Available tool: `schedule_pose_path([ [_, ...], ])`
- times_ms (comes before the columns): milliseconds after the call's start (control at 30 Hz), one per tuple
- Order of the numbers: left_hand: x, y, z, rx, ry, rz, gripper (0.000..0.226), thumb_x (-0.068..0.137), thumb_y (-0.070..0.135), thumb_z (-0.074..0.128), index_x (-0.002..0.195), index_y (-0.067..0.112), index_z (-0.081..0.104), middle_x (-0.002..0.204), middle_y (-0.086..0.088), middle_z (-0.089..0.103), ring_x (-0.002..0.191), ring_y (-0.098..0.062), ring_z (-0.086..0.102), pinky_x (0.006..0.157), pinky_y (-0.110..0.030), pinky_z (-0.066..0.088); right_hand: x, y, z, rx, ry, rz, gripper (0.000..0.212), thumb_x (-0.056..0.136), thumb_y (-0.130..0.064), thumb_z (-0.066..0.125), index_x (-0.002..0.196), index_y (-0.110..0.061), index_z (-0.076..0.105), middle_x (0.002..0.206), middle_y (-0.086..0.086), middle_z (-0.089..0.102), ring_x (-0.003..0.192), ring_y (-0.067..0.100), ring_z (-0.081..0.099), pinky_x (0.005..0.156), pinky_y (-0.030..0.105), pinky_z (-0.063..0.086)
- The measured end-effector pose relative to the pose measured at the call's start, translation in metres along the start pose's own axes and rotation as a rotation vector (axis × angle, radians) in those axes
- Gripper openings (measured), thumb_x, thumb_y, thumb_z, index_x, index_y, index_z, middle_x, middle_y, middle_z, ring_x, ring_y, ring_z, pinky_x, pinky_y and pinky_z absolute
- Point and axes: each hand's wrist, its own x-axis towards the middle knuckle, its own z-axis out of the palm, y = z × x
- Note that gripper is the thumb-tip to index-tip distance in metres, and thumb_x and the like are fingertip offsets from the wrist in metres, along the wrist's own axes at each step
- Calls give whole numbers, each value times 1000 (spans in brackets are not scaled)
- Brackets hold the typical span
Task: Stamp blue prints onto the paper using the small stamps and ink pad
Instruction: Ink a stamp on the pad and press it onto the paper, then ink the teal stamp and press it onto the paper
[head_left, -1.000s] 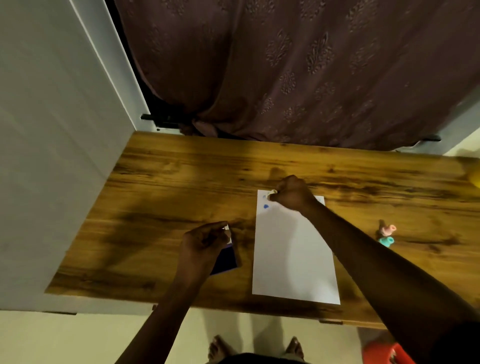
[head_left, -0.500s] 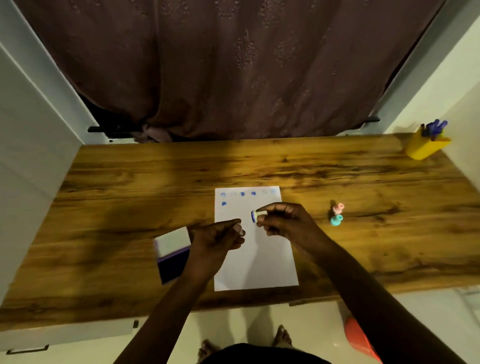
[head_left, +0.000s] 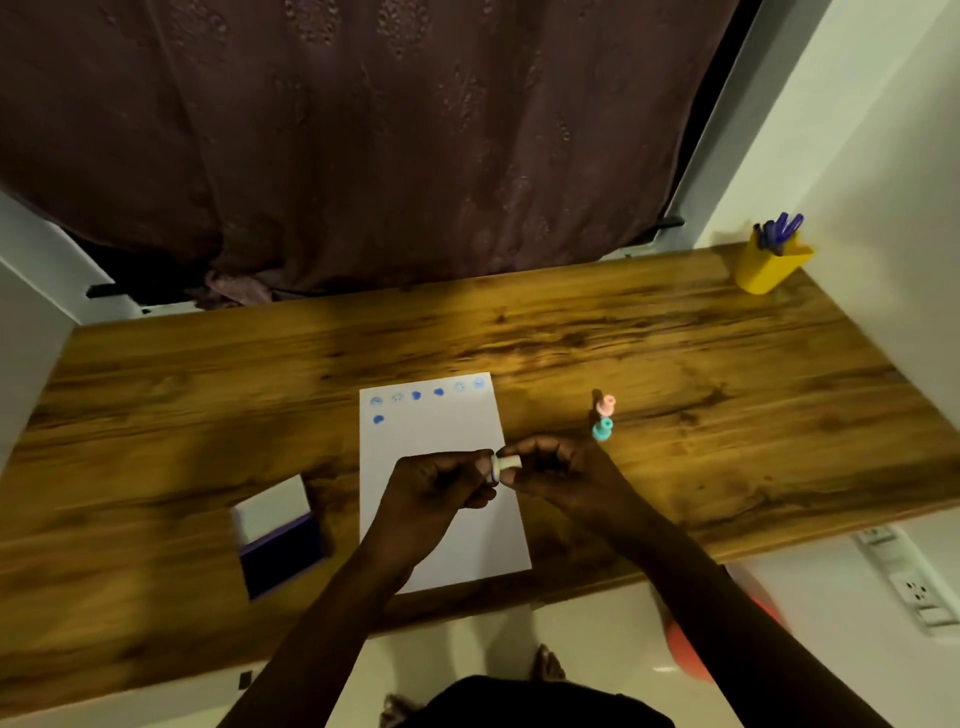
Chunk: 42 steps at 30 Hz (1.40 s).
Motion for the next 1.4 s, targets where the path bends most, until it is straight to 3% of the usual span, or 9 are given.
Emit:
schedule_pose_path([
  [200, 3, -2, 23, 0, -21, -27, 15, 90, 28, 74, 97, 37, 83, 95, -2, 83, 87, -25, 81, 81, -36, 66, -8, 11, -26, -68, -52, 9, 9, 90, -17, 73, 92, -26, 74, 79, -19, 75, 78, -4, 70, 69, 10, 51],
  [300, 5, -3, 35, -15, -39, -48, 22, 91, 21, 74, 95, 41, 83, 92, -2, 83, 86, -26, 81, 76, -30, 65, -12, 19, -37, -67, -62, 41, 10, 92, -25, 71, 85, -31, 75, 77, -12, 74, 73, 1, 69, 67, 16, 52],
  [433, 11, -16, 50, 42, -82, -83, 22, 90, 22, 78, 102, 40, 83, 98, 1, 84, 91, -27, 80, 84, -47, 66, -18, 34, -53, -130, -49, 32, 16, 92, -26, 71, 104, -16, 76, 95, -6, 77, 89, 6, 72, 74, 19, 56],
  [567, 19, -34, 63, 278, -121, -153, 23, 92, 26, 77, 114, 22, 80, 105, 1, 82, 94, -17, 79, 93, -48, 62, -16, 46, -70, -498, 25, -11, 17, 87, -33, 75, 96, -18, 75, 86, -12, 72, 82, 2, 68, 74, 21, 55],
  [700, 23, -40, 69, 259, -31, -238, 16, 90, 28, 77, 107, 29, 79, 104, 0, 81, 89, -13, 79, 92, -43, 64, -14, 60, -81, -785, 130, -43, 22, 89, -35, 71, 84, -14, 71, 82, -2, 72, 73, 10, 67, 61, 16, 43],
  [867, 23, -44, 69, 209, -6, -246, 13, 92, 21, 76, 99, 31, 78, 100, -4, 81, 94, -21, 78, 93, -48, 63, -9, 75, -80, -953, 25, 34, 20, 90, -35, 65, 102, -19, 66, 103, 1, 70, 94, 17, 65, 78, 30, 53],
  [1033, 24, -47, 67, 198, 9, -237, 10, 93, 25, 75, 101, 30, 79, 98, -3, 82, 94, -24, 79, 95, -52, 61, -3, 85, -77, -995, -49, 37, 20, 90, -33, 63, 104, -19, 62, 108, 2, 68, 98, 18, 63, 77, 25, 46],
  [1233, 24, -47, 67, 201, 14, -223, 14, 93, 27, 75, 89, 40, 79, 89, 6, 83, 89, -20, 80, 93, -51, 62, 0, 92, -79, -1009, -90, 15, 21, 90, -33, 64, 106, -19, 63, 109, 2, 68, 101, 19, 64, 83, 28, 50],
  [1400, 26, -45, 65, 191, 31, -214, 16, 93, 25, 75, 89, 39, 80, 89, 5, 83, 87, -20, 80, 91, -50, 63, 1, 89, -85, -1026, -79, -21, 49, 84, -53, 67, 118, -18, 63, 112, 2, 69, 102, 21, 65, 86, 30, 52],
])
